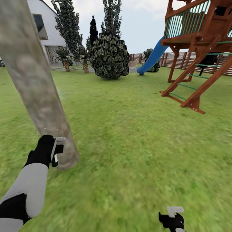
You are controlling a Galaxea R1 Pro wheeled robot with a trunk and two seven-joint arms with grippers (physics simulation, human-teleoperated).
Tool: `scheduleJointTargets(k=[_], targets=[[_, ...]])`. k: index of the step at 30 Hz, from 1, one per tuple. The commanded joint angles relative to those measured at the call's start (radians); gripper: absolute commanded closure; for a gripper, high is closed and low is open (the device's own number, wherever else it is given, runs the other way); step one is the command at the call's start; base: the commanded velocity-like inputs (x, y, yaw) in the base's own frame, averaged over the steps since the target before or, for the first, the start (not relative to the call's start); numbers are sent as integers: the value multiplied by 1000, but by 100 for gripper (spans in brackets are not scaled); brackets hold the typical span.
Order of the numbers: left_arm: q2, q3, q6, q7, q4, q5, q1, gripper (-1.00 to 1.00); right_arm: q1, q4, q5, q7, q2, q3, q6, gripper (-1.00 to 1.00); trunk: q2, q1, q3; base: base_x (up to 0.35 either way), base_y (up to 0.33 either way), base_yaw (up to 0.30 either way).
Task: In the garden, pick up the pesticide atomizer on the floor and spray pesticide onto both trees until each tree trunk is fully covered.
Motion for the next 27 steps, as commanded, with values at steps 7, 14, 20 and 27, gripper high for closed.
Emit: scheduleJointTargets(k=[7, 14, 20, 27], targets=[[2, 4, 1, -4, 0, -12, 3, 100, -1, 1, -3, -4, 0, 8, -2, -100, 0, 0, -1, 211, -212, 247], [3, 6, -1, -6, 0, -10, 65, 100, -1, 1, -3, -4, 0, 8, -2, -100, 0, 0, -1, 119, -254, 260], [-2, 6, -2, -6, 1, -6, 75, 100, -1, 1, -3, -4, 0, 8, -2, -100, 0, 0, -1, 93, -266, 23], [5, 14, -2, -2, 1, -8, 86, 100, -1, 1, -3, -4, 1, 8, -2, -100, 0, 0, -1, 12, -272, 173]])
